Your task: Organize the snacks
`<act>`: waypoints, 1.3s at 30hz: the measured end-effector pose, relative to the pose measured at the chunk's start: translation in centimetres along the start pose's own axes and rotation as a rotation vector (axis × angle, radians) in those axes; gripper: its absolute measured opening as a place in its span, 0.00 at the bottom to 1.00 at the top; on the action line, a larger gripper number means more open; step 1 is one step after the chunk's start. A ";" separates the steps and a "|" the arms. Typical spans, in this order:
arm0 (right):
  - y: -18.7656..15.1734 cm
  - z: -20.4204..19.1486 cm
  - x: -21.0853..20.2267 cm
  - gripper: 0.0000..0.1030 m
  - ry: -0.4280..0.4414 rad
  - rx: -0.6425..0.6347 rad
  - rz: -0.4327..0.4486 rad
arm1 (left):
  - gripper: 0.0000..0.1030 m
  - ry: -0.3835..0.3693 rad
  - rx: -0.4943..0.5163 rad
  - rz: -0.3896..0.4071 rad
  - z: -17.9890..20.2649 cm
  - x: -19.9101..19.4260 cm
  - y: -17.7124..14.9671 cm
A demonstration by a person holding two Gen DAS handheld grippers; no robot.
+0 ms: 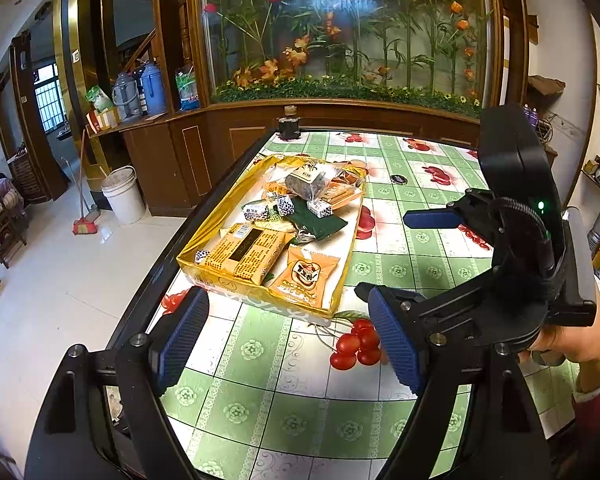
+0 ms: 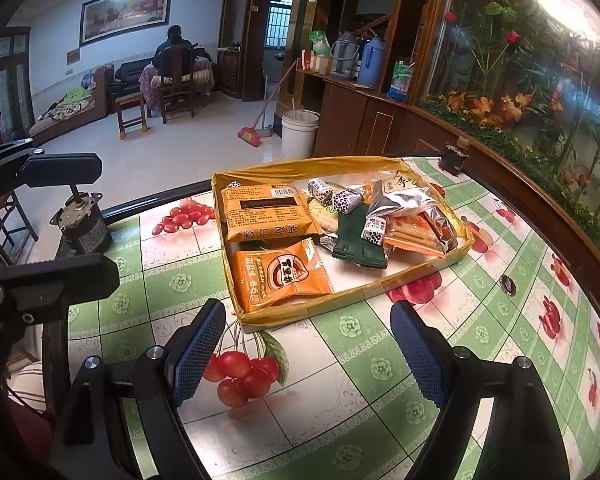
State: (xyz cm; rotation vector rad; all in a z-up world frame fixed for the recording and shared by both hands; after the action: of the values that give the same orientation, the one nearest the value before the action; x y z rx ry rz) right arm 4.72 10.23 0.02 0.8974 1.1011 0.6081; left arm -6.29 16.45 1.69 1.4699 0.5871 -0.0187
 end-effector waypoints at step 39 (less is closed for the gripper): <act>-0.1 3.5 -0.1 0.84 -0.022 0.041 0.007 | 0.80 -0.067 -0.079 -0.052 -1.1 1.9 0.6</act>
State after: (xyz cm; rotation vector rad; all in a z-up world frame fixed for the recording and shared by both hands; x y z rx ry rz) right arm 7.99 8.98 0.63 0.9417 1.0942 0.5825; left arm -4.85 18.15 1.54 1.3722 0.5649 -0.0844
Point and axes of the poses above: each gripper's, at about its wrist camera, not at the fingertips, and x roughly the way its jaws point, z to its right, y to its top, the point moved 4 cm from there along x, roughly the way its jaws point, and after that the axes turned 14 degrees about z, right-handed, at the moved point
